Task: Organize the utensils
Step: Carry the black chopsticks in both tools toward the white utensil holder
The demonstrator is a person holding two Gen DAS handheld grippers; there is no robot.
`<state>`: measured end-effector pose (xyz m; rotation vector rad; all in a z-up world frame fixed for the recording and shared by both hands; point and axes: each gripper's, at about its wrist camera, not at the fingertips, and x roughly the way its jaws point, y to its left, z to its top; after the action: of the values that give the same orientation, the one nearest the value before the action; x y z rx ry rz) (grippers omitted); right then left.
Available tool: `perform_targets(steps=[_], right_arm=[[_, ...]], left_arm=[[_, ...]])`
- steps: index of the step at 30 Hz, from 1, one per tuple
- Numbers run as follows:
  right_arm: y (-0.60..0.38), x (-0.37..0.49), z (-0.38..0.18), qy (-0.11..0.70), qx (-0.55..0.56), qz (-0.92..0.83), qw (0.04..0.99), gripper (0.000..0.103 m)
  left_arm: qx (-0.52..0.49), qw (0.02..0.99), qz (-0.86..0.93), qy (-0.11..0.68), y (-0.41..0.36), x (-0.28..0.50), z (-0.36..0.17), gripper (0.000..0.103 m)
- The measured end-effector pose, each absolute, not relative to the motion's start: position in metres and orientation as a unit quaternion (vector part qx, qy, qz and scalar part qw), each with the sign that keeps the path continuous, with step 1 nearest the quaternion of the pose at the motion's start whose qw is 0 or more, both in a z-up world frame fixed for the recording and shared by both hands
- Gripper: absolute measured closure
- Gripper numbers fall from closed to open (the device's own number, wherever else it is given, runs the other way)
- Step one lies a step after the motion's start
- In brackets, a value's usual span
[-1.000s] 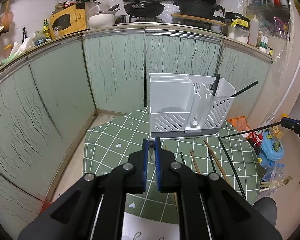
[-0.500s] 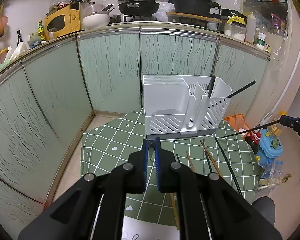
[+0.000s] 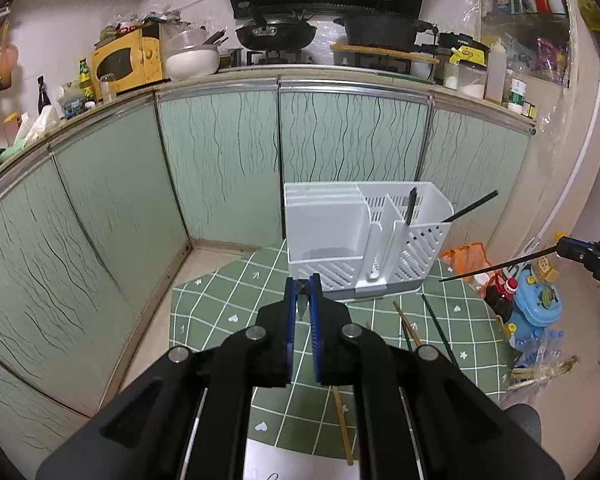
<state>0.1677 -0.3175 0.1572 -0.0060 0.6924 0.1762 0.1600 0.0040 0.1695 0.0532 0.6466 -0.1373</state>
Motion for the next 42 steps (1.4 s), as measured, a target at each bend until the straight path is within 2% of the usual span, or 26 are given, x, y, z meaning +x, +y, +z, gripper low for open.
perform_targets(steps=[25,42], right_arm=[[-0.317,0.147,0.26,0.271,-0.016,0.09,0.958,0.097],[-0.308,0.145,0.3,0.244,-0.027,0.099,0.964,0.097]], left_arm=[[0.044,0.962,-0.085,0.254,-0.022,0.159,0.27,0.095],[0.046,0.967,-0.102,0.228,-0.042,0.172,0.31,0.095]])
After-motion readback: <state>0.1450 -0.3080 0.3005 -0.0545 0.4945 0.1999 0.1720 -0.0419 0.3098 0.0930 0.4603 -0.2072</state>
